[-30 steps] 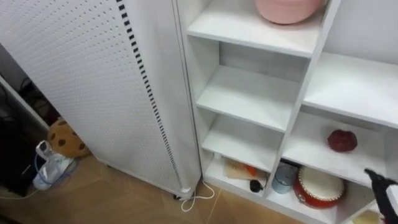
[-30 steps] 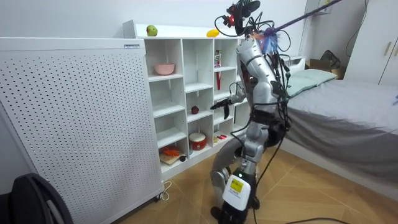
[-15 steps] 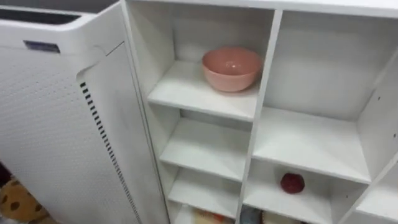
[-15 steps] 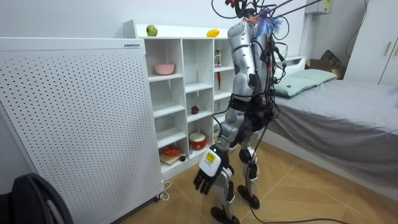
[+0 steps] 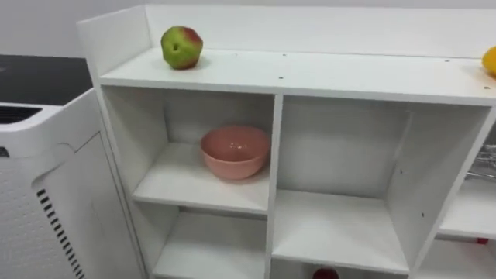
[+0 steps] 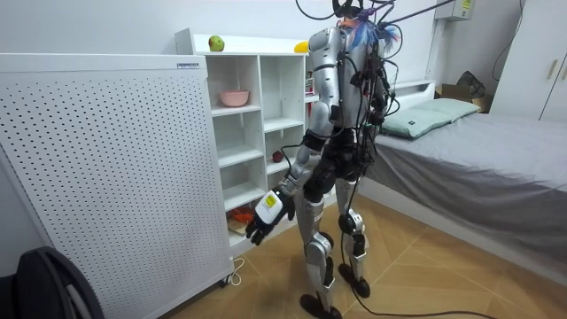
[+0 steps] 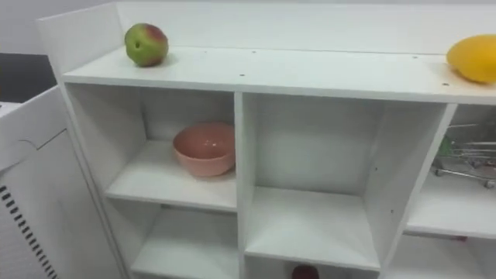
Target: Arrange fruit in the closet
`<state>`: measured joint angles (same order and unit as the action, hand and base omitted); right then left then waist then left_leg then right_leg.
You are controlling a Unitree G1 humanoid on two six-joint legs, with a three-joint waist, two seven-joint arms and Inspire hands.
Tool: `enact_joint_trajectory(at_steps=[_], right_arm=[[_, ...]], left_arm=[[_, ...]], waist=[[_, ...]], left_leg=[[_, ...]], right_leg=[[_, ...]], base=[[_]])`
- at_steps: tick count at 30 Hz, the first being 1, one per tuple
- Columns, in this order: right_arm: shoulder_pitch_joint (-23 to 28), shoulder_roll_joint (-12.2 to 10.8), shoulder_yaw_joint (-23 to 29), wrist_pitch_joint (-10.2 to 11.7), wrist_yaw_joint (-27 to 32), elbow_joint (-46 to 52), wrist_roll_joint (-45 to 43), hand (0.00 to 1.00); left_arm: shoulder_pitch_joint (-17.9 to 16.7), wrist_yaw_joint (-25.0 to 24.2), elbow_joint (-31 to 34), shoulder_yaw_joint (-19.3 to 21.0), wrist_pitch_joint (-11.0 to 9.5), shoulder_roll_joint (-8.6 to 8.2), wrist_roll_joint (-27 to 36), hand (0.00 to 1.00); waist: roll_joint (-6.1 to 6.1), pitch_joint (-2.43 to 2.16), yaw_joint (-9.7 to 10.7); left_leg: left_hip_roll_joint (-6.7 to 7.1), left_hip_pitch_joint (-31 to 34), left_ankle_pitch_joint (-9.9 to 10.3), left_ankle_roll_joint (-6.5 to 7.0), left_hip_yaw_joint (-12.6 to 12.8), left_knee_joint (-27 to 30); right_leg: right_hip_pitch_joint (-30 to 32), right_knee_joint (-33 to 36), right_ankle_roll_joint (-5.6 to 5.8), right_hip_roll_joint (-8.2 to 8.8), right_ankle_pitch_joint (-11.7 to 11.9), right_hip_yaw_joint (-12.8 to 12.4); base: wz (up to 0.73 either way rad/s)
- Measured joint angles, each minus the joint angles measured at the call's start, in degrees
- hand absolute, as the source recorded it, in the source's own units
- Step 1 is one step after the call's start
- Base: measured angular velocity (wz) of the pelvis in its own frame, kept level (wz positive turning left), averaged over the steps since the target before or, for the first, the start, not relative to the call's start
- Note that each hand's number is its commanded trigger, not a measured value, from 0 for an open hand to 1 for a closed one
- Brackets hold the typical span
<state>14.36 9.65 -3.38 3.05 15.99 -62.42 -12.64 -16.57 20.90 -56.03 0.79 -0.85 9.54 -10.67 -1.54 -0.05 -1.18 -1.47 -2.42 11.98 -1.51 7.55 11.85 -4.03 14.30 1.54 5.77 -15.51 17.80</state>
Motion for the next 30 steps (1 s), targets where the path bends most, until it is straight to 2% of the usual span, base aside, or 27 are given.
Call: enact_joint_trajectory(at_steps=[2, 6, 10, 13, 20, 27, 30], right_arm=[[-0.4, -0.5, 2.6, -0.1, -0.4, -0.7, 1.3, 0.00], [-0.9, -0.6, 3.7, -0.3, -1.2, -2.2, 1.4, 0.00], [-1.6, -1.1, 4.8, -0.8, -2.4, -4.2, 1.2, 0.00], [-1.6, -1.4, 5.2, -1.8, -2.7, -4.4, 1.2, 0.00], [-2.7, -1.5, 9.2, -1.7, -4.7, -4.4, 4.0, 0.00], [-2.8, -1.4, 9.3, -1.8, -7.9, -4.5, 6.3, 0.00], [-2.7, -1.6, 9.3, -2.0, -8.7, -4.6, 8.1, 0.00]], left_arm=[[1.0, 0.3, 0.0, 1.9, 0.0, -0.09, -0.3, 0.00], [1.1, 1.0, -1.4, 3.8, 0.0, -0.57, -0.3, 0.00], [1.6, 0.9, -3.5, 4.2, 0.0, -1.02, -0.7, 0.00], [1.7, 0.8, -3.6, 5.9, 0.1, -1.87, -1.8, 0.00], [2.1, -0.7, -2.6, 5.9, 0.1, -1.92, -3.2, 0.00], [3.5, -3.1, -4.2, 6.1, -0.1, -2.04, -2.3, 0.00], [3.4, -4.4, -5.0, 6.5, 0.0, -2.77, 1.5, 0.00]], waist=[[-0.06, -0.05, 0.9], [-0.01, -0.07, 0.8], [-0.04, -0.01, 0.9], [-0.06, 0.00, 1.1], [-0.13, 0.07, 1.1], [0.07, 0.08, 1.2], [0.24, 0.05, 1.0]], left_leg=[[0.15, -1.4, 0.0, 0.01, 0.4, -0.8], [0.21, -4.1, 0.0, 0.02, 2.0, -2.1], [0.21, -5.0, 0.0, 0.04, 1.8, -2.5], [0.08, -5.2, 0.0, 0.04, 1.8, -2.5], [-0.29, -5.4, 0.0, 0.06, 1.7, -2.6], [-0.72, -6.2, 0.0, 0.04, 2.0, -3.2], [-0.79, -6.4, 0.0, 0.03, 2.1, -3.2]], right_leg=[[-0.9, -0.8, 0.40, -0.04, 0.2, -0.5], [-2.1, -1.3, 0.70, -0.19, 0.5, -2.7], [-2.5, -1.6, 0.75, -0.42, 0.9, -3.8], [-2.5, -1.6, 0.65, -0.64, 0.9, -4.3], [-2.5, -1.7, 0.33, -1.24, 1.5, -5.2], [-3.3, -2.7, -0.04, -1.96, 2.1, -6.2], [-3.3, -2.7, -0.09, -2.09, 2.1, -6.4]], base=[[-0.10], [-0.30], [-0.12], [-0.04], [-0.02], [-0.05], [-0.03]])
